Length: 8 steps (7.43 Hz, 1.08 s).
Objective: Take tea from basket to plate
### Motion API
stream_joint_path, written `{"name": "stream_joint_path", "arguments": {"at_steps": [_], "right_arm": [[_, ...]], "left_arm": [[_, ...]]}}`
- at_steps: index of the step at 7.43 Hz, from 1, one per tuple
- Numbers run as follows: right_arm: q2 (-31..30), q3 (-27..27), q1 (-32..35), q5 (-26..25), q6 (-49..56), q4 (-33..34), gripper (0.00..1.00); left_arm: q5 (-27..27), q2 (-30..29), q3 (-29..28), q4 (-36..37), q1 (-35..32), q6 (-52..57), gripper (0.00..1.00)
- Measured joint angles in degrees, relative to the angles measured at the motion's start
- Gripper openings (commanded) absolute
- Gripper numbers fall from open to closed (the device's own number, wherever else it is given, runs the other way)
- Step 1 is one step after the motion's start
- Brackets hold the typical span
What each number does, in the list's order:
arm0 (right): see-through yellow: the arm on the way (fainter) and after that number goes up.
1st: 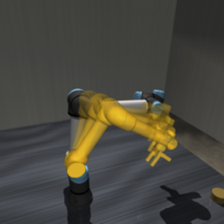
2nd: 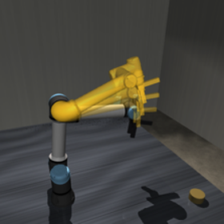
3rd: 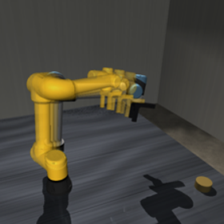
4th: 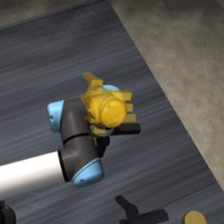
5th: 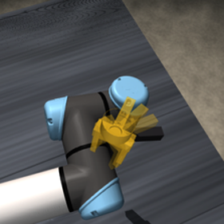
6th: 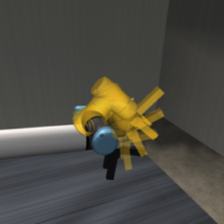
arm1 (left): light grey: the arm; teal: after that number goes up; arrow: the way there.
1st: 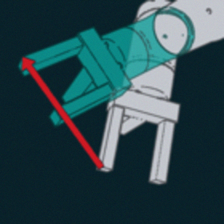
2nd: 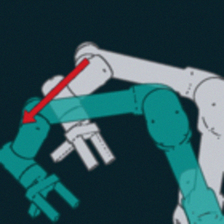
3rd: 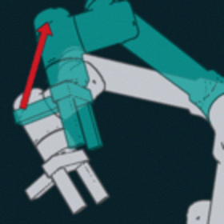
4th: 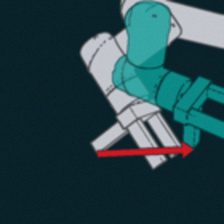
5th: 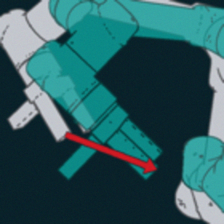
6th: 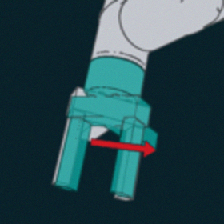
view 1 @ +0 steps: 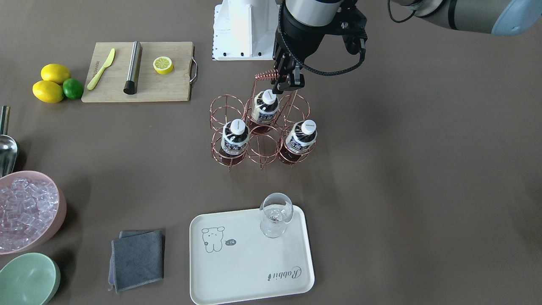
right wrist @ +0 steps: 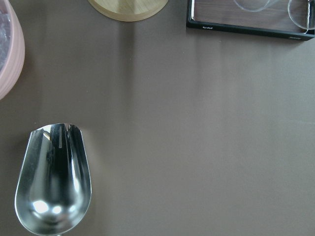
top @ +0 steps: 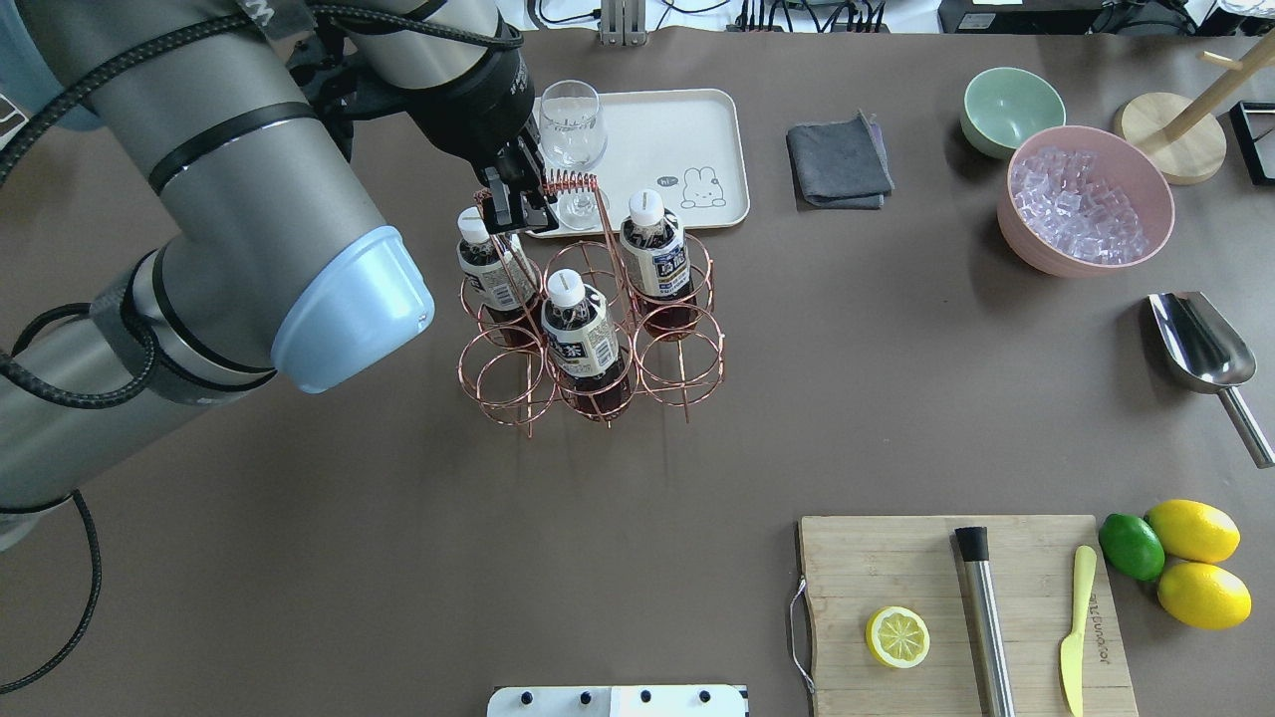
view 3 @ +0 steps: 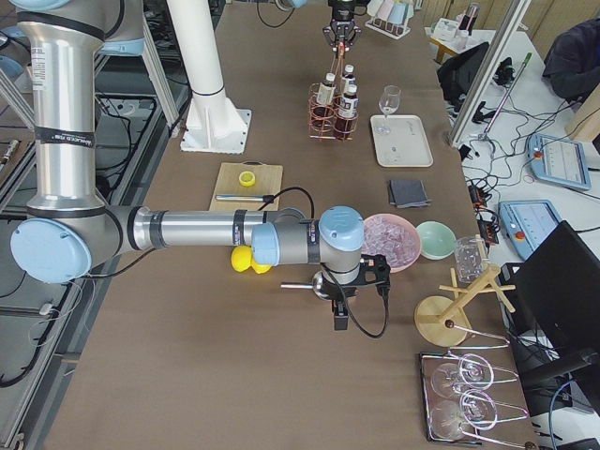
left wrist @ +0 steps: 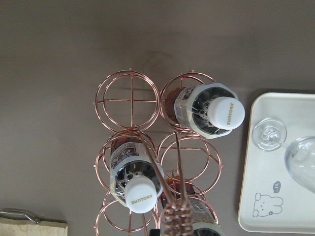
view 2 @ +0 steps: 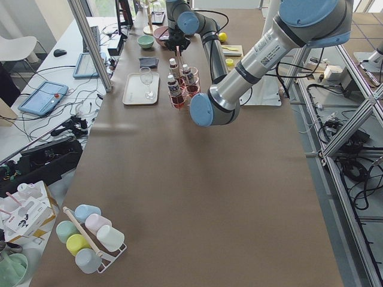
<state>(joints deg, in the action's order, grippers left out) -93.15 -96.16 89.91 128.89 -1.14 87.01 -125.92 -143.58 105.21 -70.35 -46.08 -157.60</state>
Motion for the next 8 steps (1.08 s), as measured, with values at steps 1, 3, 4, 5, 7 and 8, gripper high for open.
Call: {"name": "stream_joint_path", "arguments": {"at_steps": [1, 3, 4, 5, 7, 8], "right_arm": [[0.0, 0.0, 0.0, 0.0, 0.0, 0.0, 1.00], [0.1, 0.0, 0.0, 0.0, -0.1, 0.0, 1.00], [-0.1, 0.1, 0.0, 0.0, -0.1, 0.0, 1.00], [-0.2, 0.1, 0.0, 0.0, -0.1, 0.0, 1.00], [-0.5, 0.0, 0.0, 0.0, -0.1, 0.0, 1.00], [-0.6, -0.1, 0.0, 0.0, 0.0, 0.0, 1.00]], "left_arm": [[0.0, -1.0, -0.9, 0.0, 0.7, -0.2, 0.00], [0.7, -2.6, -3.2, -0.9, 2.8, -2.5, 0.00], [1.3, -3.0, -3.8, -1.4, 3.8, -3.6, 0.00], [1.7, -3.1, -4.1, -1.6, 4.3, -4.2, 0.00], [1.9, -3.3, -4.2, -1.6, 4.8, -4.6, 0.00], [1.9, -3.4, -4.4, -1.6, 4.9, -4.6, 0.00]]}}
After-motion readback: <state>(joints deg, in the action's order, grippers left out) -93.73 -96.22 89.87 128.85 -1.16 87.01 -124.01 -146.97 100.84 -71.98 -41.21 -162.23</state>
